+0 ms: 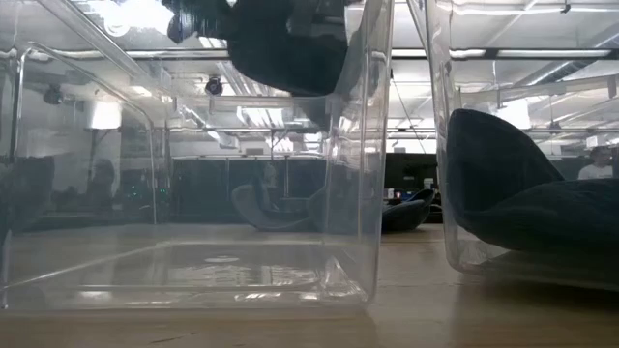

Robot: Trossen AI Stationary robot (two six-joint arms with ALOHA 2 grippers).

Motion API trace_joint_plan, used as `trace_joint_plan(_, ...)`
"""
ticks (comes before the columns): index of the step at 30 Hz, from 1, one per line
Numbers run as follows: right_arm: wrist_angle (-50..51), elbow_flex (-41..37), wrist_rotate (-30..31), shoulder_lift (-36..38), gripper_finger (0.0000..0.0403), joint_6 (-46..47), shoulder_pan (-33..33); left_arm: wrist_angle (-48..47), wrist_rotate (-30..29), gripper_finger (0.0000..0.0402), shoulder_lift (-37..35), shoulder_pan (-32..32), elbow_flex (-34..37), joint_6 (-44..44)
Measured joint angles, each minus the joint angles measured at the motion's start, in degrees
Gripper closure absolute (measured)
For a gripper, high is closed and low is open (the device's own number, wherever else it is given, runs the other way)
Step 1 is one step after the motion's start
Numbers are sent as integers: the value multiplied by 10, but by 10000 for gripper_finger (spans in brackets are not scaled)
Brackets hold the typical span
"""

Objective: Pick & Place hat
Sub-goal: Put the right blue cap into the right transparent container

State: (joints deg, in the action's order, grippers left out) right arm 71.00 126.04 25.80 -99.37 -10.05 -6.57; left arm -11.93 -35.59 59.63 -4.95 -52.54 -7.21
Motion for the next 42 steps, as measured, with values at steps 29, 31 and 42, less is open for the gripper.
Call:
trace_joint_plan(29,-116,2,38,-38,210,-233,94,-430,-41,397,138,13,-272,-17)
trace_joint_plan(31,-120,2,7,-43,211,-219,94,-415,-42,397,142,13,-272,-2)
trace_joint_plan(42,-156,2,37,-88,211,-230,77,-380,-30,397,138,11,-293,12)
